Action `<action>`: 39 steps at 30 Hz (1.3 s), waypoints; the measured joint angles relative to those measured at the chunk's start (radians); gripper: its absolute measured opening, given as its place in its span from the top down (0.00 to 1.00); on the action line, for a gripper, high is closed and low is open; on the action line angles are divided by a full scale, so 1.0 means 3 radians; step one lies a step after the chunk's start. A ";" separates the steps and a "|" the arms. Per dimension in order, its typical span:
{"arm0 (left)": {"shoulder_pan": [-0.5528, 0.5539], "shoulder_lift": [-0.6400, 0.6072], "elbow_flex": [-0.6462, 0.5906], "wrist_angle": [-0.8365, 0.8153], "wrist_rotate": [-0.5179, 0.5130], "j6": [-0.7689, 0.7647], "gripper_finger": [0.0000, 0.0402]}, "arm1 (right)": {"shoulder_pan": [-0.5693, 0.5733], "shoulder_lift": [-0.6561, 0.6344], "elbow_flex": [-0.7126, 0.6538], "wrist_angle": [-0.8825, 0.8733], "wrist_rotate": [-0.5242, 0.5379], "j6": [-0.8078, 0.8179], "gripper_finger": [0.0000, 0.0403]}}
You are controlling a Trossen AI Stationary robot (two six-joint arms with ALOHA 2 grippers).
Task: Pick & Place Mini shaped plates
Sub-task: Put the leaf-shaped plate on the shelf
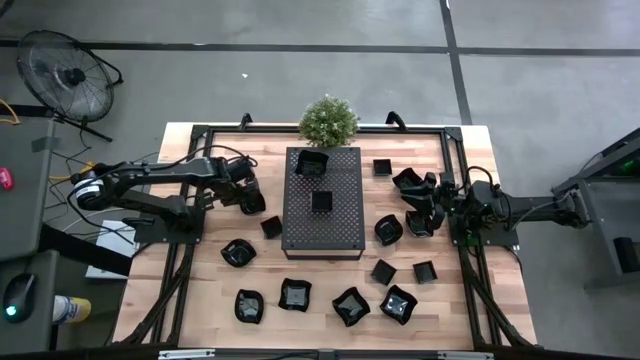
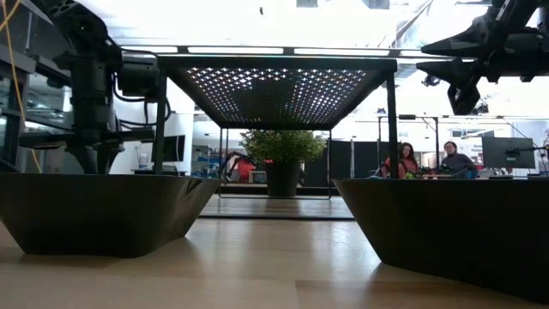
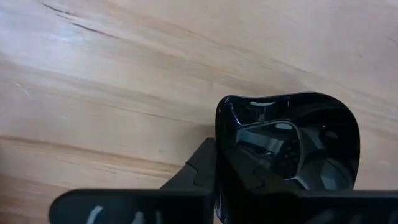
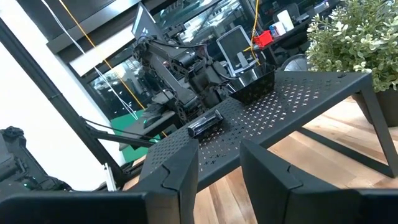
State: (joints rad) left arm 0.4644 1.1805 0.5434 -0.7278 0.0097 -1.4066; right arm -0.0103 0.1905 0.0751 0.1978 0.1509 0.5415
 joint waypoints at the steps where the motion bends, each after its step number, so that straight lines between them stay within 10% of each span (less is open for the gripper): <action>1: 0.0000 0.0000 0.0000 0.0002 0.0001 0.0033 0.99 | 0.0001 0.0000 -0.0001 0.0000 0.0000 0.0000 0.72; 39: 0.0000 -0.1635 0.0101 0.0048 0.0044 0.0288 1.00 | 0.0001 0.0000 -0.0001 0.0000 -0.0001 0.0089 0.72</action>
State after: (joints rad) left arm 0.4644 0.6901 0.5736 -0.7135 0.0228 -1.3201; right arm -0.0101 0.1905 0.0750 0.1977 0.1505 0.5682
